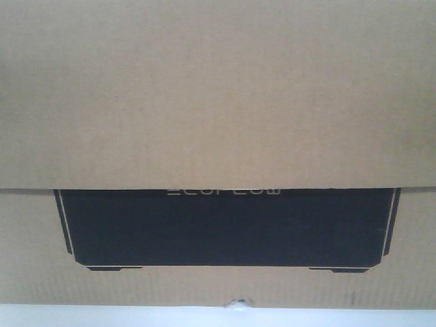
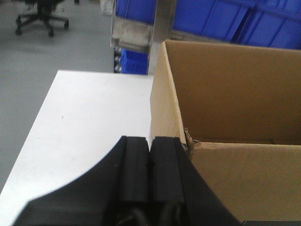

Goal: Grab box from left shelf to table start

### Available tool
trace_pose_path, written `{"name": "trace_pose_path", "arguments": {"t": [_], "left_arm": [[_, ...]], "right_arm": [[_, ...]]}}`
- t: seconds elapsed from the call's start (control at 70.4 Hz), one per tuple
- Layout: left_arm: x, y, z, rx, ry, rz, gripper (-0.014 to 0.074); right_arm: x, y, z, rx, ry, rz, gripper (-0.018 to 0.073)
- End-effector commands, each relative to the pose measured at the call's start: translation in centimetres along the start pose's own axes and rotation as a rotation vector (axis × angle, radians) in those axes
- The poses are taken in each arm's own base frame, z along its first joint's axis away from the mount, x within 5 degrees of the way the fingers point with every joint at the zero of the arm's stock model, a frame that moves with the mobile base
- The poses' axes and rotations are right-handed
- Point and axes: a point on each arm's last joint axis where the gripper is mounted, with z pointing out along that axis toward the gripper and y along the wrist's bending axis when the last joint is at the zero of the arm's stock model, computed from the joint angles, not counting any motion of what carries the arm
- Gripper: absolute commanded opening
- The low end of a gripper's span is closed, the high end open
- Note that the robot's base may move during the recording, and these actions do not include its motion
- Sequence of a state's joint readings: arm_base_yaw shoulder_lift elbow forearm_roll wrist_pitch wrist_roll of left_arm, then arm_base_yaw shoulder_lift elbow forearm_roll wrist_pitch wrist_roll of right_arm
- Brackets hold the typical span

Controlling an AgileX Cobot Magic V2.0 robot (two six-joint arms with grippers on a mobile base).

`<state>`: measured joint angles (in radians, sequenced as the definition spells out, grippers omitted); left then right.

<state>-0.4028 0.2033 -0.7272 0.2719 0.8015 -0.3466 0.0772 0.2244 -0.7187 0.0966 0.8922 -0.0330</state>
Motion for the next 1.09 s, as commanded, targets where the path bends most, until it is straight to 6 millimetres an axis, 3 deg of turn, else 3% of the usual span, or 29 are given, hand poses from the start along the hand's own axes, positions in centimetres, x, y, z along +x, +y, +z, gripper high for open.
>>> {"name": "trace_pose_path", "arguments": {"t": [0.0, 0.199, 0.795, 0.966, 1.079], "left_arm": [[-0.3, -0.1, -0.9, 0.056, -0.164, 0.002, -0.0102], [2.1, 0.1, -0.9, 0.077, -0.184, -0.009, -0.0102], [4.1, 0.0, 0.6, 0.079, -0.105, -0.013, -0.0102], [5.8, -0.7, 1.6, 0.143, -0.037, -0.104, -0.0102], [7.2, -1.3, 2.7, 0.172, -0.039, -0.073, -0.0102]], "right_arm": [[0.0, 0.0, -1.2, -0.001, -0.194, -0.009, 0.0057], [3.1, 0.0, -1.8, 0.000, -0.316, -0.011, 0.0057], [3.9, -0.2, -0.6, 0.001, -0.259, -0.007, 0.0057], [3.9, -0.2, -0.6, 0.001, -0.259, -0.007, 0.0057], [3.9, -0.2, -0.6, 0.001, -0.259, -0.007, 0.0057]]}}
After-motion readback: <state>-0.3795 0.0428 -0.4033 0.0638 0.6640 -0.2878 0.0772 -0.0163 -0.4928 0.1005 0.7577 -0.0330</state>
